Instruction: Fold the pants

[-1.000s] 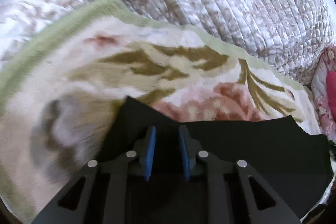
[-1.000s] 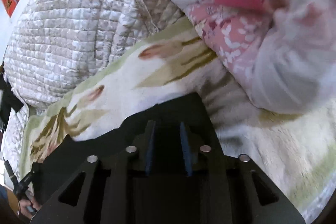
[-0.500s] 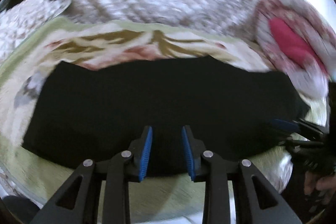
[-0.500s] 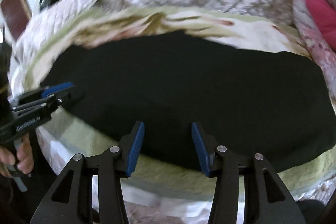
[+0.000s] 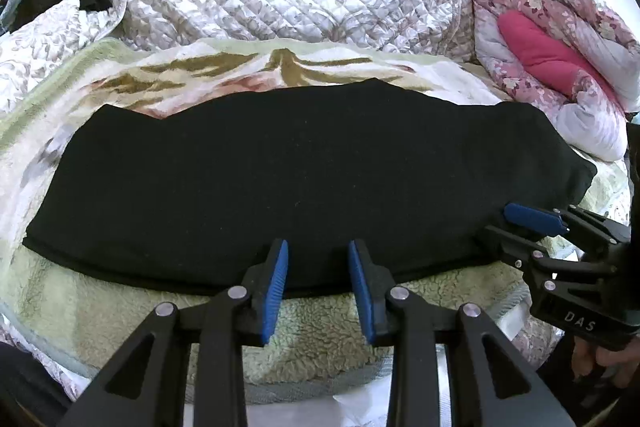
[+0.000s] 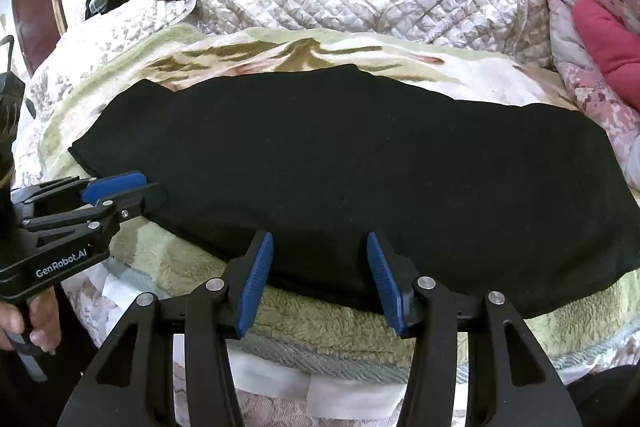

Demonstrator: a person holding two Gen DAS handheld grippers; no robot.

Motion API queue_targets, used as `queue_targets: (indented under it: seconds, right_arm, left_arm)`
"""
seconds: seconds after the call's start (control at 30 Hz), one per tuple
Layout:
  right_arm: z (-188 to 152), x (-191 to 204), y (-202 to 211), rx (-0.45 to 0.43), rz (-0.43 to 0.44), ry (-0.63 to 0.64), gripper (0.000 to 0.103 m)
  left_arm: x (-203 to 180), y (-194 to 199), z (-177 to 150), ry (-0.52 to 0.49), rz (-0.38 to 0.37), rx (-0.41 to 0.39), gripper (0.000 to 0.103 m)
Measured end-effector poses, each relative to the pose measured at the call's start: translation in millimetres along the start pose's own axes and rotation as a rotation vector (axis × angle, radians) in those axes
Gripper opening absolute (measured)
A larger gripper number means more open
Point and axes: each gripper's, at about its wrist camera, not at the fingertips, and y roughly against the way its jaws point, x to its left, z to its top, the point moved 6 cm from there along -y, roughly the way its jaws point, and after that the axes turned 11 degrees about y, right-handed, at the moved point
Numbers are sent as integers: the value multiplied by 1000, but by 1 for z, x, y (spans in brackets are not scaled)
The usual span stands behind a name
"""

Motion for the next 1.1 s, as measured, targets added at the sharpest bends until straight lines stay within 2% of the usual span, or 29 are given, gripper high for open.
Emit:
queue_targets:
  seconds: [0.37,0.53,0.63,0.8,0.93,1.1]
  right_arm:
    - [2,-1,0,31,26,11,50]
    - [5,-4,8,42,33,14,50]
    - [11,-6,13,26,42,11,50]
    - [21,-13,23,-22,65,-36,50]
    - [26,-12,24,-39,90,-39,50]
    - [29,-12,22,-52,118,-43,50]
  left_arm:
    - [-3,2,2,-23,14,19,41]
    - [13,11,9,-9,61,14,43]
    - [40,17,17,63,110,4,43]
    - [98,27,29,267,191,-19,43]
    - [124,42,20,386,199,-41,45]
    - [148,45,6,498,213,-33,49]
